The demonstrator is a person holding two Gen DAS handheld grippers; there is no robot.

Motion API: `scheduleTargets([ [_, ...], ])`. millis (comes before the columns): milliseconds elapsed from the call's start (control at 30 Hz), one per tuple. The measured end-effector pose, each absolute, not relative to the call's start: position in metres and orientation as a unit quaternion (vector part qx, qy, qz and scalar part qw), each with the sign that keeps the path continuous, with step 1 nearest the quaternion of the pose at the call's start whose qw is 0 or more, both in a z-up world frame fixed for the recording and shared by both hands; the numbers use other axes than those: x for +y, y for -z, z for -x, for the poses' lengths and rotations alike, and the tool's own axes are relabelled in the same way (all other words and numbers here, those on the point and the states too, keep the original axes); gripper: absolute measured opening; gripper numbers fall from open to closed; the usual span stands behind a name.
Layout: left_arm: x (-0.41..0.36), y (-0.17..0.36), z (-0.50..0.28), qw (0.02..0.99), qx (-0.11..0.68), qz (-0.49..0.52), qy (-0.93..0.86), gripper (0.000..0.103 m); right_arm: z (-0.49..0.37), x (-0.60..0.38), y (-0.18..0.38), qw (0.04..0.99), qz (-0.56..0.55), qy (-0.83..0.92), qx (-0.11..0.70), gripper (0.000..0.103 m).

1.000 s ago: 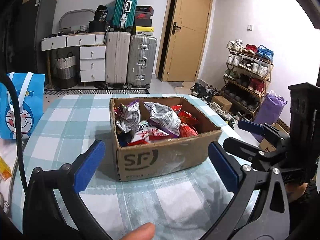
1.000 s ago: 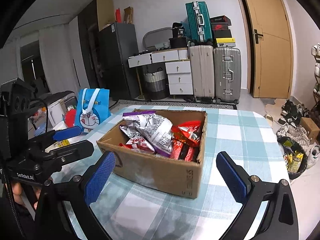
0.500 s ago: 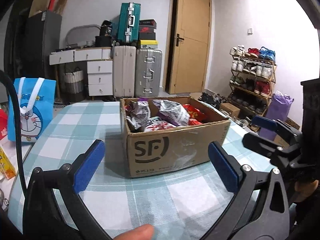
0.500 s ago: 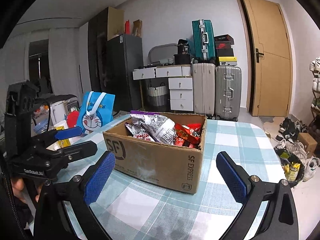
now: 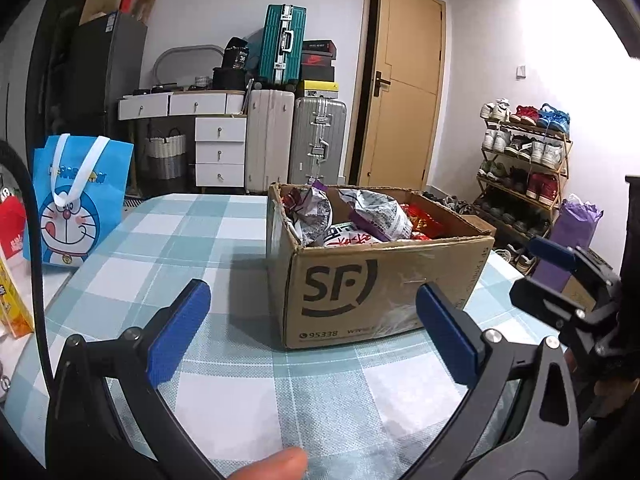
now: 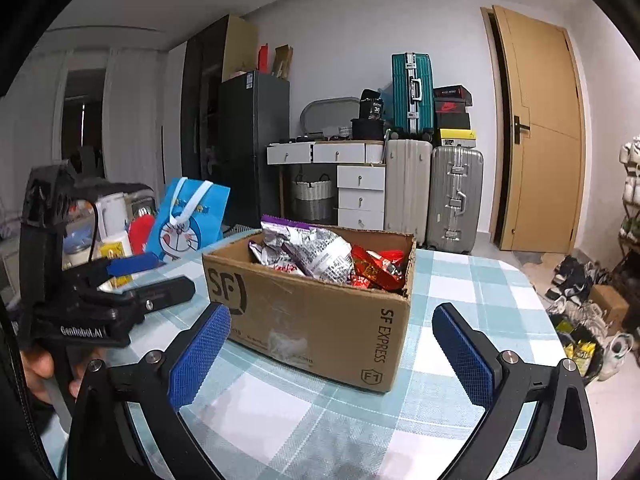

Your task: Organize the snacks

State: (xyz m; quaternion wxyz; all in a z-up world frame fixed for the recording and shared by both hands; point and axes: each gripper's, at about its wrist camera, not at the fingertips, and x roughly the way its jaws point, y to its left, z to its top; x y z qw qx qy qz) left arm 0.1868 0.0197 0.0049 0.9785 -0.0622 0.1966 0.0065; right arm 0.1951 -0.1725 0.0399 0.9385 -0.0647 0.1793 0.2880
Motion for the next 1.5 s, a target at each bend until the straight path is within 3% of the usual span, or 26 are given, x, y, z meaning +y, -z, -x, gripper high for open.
scheduleTargets([
  [1500, 0.0139, -0.0005, -0.1841, 0.980, 0.193, 0.049, 0.002, 0.103, -0.1867, -0.1782, -0.0342, 0.943, 0.060, -0.284, 0.162, 0.103],
])
